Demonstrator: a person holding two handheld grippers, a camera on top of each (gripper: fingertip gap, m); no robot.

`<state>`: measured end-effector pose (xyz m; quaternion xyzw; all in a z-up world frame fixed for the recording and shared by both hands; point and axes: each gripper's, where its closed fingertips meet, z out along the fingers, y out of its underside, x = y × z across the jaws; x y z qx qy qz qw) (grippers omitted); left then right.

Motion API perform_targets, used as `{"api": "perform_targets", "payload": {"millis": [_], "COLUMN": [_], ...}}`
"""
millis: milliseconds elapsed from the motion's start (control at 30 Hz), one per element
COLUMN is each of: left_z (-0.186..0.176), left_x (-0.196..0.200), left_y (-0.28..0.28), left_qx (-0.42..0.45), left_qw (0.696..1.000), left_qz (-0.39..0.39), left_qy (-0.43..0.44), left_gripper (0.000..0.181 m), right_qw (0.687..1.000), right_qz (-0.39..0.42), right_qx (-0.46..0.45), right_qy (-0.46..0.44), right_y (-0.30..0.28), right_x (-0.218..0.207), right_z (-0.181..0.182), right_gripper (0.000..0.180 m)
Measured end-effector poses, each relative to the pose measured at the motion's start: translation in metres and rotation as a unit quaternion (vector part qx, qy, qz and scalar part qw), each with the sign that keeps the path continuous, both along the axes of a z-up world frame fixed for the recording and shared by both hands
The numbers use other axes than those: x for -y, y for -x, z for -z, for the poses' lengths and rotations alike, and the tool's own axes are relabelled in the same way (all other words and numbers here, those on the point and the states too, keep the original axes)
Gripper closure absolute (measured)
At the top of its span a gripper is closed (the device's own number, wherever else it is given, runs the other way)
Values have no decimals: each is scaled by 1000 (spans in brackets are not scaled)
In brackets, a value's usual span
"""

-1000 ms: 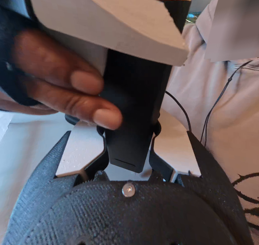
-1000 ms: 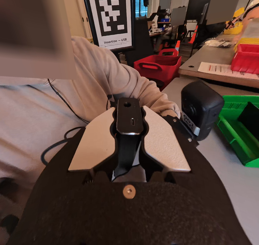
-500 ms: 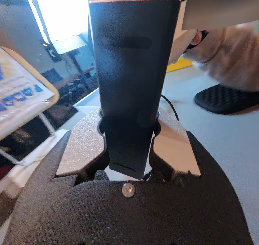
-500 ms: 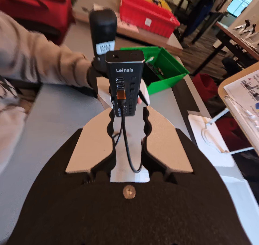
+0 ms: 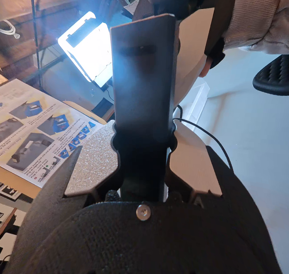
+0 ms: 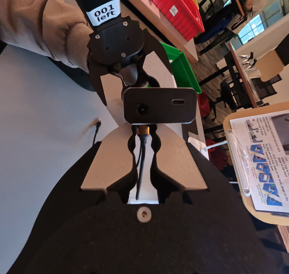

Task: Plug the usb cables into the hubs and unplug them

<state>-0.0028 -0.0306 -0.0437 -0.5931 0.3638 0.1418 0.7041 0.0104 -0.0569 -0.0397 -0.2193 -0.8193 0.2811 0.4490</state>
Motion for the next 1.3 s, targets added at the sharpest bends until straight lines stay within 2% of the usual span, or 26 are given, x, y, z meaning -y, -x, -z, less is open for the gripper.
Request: {"api": "perform_targets", "payload": {"millis": [33, 467, 533, 567, 600, 633, 667, 833, 967, 1033, 1100, 1200, 1300], "left_z": [-3, -22, -56, -75, -87, -94, -96, -60, -42, -40, -35, -24, -13], "left_x": [2, 17, 35, 47, 58, 66, 70, 46, 32, 29, 25, 18, 12], "left_y": [-1, -9, 7, 20, 30, 40, 50, 75, 68, 64, 62, 64, 67], "left_qx": [-2, 14, 97, 128, 143, 154, 165, 289, 372, 395, 410, 431, 448], "left_qw": [1000, 1000, 993, 988, 985, 983, 980, 952, 917, 905, 897, 887, 879], "left_qz": [2, 26, 48, 53, 55, 52, 48, 86, 143, 160, 165, 162, 156], "left_qy": [-1, -11, -52, -71, -81, -91, -102, -45, -3, 4, 12, 29, 47], "left_gripper": [115, 117, 117, 117, 117, 118, 117, 117, 117, 117, 117, 118, 118], "right_qw": [1000, 998, 996, 999, 997, 995, 995, 980, 932, 909, 907, 910, 912], "right_qz": [-8, -58, 38, 24, 0, 9, 31, 110, 237, 281, 305, 338, 346], "right_qx": [-4, -8, 33, 30, 21, 4, -9, -123, -242, -272, -244, -169, -110], "right_qy": [4, 33, -68, -21, 71, 102, 92, 113, 129, 146, 160, 169, 193], "right_y": [-1, -9, -4, -5, -7, -7, -7, -22, -52, -66, -66, -52, -40], "right_x": [2, 7, -41, -45, -43, -52, -65, -109, -183, -214, -233, -253, -255], "right_z": [-2, -11, 16, 19, 9, -3, -12, -73, -110, -115, -100, -58, -32], "right_gripper": [164, 164, 164, 164, 164, 164, 164, 164, 164, 164, 164, 164, 164]}}
